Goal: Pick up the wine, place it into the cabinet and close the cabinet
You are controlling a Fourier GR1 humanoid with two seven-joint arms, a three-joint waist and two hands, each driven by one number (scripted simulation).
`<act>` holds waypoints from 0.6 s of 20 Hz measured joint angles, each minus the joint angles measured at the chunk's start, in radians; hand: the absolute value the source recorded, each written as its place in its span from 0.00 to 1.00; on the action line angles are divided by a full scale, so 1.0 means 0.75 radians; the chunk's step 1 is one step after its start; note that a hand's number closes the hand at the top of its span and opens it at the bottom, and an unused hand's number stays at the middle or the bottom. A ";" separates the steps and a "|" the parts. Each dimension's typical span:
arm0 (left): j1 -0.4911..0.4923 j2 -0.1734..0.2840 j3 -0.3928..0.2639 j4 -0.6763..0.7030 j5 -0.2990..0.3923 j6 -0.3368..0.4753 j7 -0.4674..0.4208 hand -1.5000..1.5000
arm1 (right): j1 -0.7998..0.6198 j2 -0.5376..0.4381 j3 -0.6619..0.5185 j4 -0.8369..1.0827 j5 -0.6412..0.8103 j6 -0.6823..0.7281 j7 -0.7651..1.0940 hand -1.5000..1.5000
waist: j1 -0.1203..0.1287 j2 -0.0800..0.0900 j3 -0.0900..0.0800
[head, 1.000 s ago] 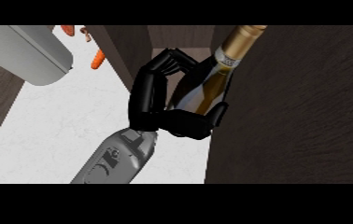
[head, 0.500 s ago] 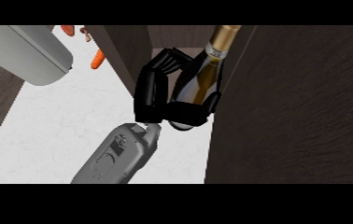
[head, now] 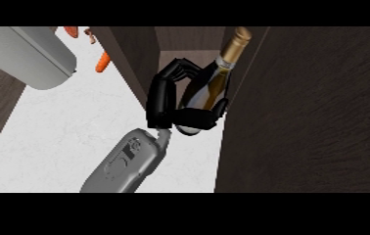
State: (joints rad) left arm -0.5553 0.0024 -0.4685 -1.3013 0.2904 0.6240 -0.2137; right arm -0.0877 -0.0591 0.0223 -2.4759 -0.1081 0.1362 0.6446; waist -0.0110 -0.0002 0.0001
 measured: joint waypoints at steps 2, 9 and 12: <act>-0.002 -0.001 -0.011 0.012 -0.026 0.020 -0.007 1.00 | -0.011 -0.006 -0.018 0.001 -0.003 0.000 0.005 0.00 | 0.002 0.000 0.000; -0.005 -0.002 0.031 0.178 0.004 0.000 -0.176 1.00 | 0.009 0.009 0.016 -0.002 -0.007 0.006 0.006 0.00 | -0.003 0.001 0.000; -0.008 0.005 0.072 0.191 0.005 -0.023 -0.189 1.00 | 0.024 0.010 0.026 -0.005 -0.003 0.005 0.002 0.00 | 0.000 0.000 0.000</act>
State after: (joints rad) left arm -0.5612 0.0063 -0.4144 -1.1582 0.2938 0.6067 -0.3558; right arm -0.0700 -0.0513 0.0417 -2.4796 -0.1100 0.1401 0.6463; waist -0.0106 -0.0003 -0.0002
